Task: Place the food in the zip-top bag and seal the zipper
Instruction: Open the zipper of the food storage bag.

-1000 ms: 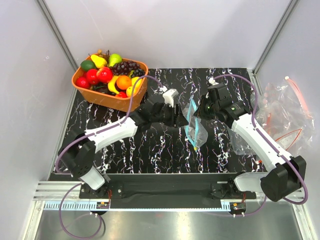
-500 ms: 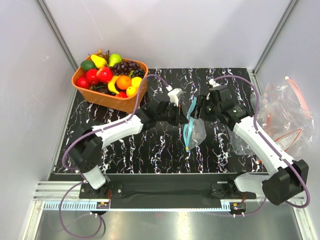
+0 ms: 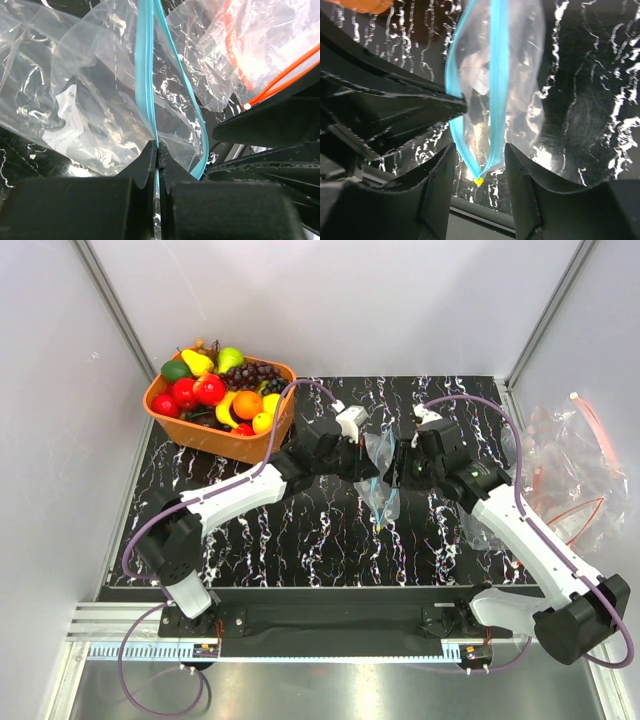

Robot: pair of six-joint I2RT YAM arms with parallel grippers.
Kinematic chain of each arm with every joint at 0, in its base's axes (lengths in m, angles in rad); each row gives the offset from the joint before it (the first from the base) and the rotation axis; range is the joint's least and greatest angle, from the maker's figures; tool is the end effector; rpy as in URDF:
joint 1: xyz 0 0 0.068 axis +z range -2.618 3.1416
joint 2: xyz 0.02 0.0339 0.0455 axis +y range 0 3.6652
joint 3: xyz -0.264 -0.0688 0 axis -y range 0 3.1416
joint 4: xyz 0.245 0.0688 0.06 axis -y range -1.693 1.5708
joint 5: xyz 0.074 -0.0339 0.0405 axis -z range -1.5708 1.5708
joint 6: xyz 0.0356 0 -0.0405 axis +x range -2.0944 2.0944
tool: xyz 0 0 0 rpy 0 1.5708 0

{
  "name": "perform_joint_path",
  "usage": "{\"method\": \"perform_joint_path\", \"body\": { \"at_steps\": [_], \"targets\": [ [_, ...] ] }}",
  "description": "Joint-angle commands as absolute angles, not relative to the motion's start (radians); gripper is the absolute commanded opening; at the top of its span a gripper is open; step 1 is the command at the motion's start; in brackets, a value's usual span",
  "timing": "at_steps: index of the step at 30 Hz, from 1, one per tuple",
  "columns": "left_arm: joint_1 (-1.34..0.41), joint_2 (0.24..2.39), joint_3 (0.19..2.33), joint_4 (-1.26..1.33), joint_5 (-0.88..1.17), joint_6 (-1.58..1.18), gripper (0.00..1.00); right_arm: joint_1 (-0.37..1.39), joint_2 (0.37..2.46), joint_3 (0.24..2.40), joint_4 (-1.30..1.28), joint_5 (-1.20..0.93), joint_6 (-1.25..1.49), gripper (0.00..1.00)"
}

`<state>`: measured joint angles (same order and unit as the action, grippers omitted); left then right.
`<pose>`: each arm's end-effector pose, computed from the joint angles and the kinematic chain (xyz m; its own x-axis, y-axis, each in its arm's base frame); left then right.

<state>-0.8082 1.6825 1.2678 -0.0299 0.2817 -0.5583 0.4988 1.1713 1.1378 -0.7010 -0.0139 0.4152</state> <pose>0.2661 -0.2928 0.2855 -0.7118 0.0084 -0.7024 0.5787 0.5736 -0.5797 0.2154 0.1179 0.3350 -0.7351 0.0588 -0.6753 -0.2086 0.9283 0.3079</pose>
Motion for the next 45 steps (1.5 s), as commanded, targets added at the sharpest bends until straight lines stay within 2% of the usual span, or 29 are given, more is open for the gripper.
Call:
{"method": "perform_joint_path", "body": {
  "at_steps": [1, 19, 23, 24, 29, 40, 45],
  "targets": [
    [-0.805, 1.681, 1.310, -0.018, 0.232, -0.572, 0.00, 0.512, 1.166, 1.138, -0.730, 0.069, 0.428, 0.50],
    [-0.807, 1.660, 1.293, -0.035, 0.201, -0.566, 0.00, 0.522, 1.252, 1.141, -0.724, 0.210, 0.425, 0.43],
    [-0.805, 1.661, 1.290, -0.044, 0.196, -0.561, 0.00, 0.522, 1.252, 1.146, -0.742, 0.259, 0.416, 0.31],
    [-0.807, 1.660, 1.290, -0.044, 0.196, -0.558, 0.00, 0.522, 1.253, 1.147, -0.742, 0.265, 0.413, 0.23],
    [-0.807, 1.661, 1.284, -0.049, 0.195, -0.551, 0.00, 0.522, 1.275, 1.170, -0.767, 0.317, 0.394, 0.00],
    [-0.807, 1.647, 1.342, -0.167, 0.135, -0.496, 0.00, 0.522, 1.269, 1.238, -0.873, 0.655, 0.416, 0.00],
    [-0.805, 1.657, 1.370, -0.213, 0.123, -0.474, 0.00, 0.522, 1.244, 1.241, -0.867, 0.703, 0.396, 0.00]
  ]
}}
